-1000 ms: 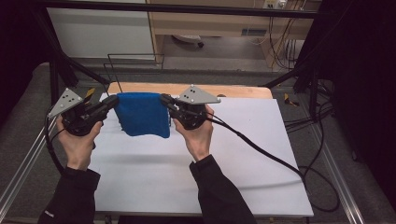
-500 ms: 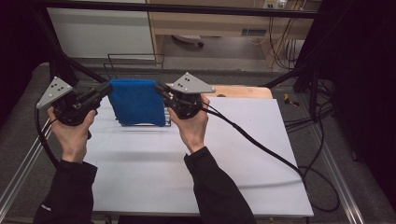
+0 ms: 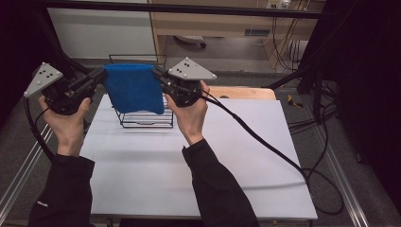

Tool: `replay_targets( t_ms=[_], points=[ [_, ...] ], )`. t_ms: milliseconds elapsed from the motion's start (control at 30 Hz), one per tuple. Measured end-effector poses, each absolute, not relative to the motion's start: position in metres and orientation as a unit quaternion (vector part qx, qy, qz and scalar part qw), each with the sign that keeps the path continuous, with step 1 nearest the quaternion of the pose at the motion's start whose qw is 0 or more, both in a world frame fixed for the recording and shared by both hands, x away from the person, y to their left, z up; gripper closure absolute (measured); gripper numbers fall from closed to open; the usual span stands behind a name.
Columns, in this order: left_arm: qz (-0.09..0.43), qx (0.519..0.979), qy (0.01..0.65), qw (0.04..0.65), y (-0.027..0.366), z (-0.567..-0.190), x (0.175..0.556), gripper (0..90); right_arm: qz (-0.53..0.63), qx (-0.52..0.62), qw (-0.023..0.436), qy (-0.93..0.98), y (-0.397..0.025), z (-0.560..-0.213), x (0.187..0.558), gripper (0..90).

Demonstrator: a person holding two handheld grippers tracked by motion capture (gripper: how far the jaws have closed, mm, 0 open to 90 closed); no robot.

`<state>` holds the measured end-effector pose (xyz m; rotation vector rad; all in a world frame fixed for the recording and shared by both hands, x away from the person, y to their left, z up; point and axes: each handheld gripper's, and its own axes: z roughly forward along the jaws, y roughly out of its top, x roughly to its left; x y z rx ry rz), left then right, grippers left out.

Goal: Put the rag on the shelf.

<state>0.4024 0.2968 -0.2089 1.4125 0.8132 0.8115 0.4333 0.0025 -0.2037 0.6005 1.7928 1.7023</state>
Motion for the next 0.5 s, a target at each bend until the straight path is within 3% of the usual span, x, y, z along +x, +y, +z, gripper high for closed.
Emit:
replay_targets(
  t_ms=[500],
  points=[
    [0.369,0.595,0.348,0.623,0.302,-0.183,0.414,85.3,0.642,0.215,0.318,0.664,0.013,-0.173,0.442,86.7]
  ],
)
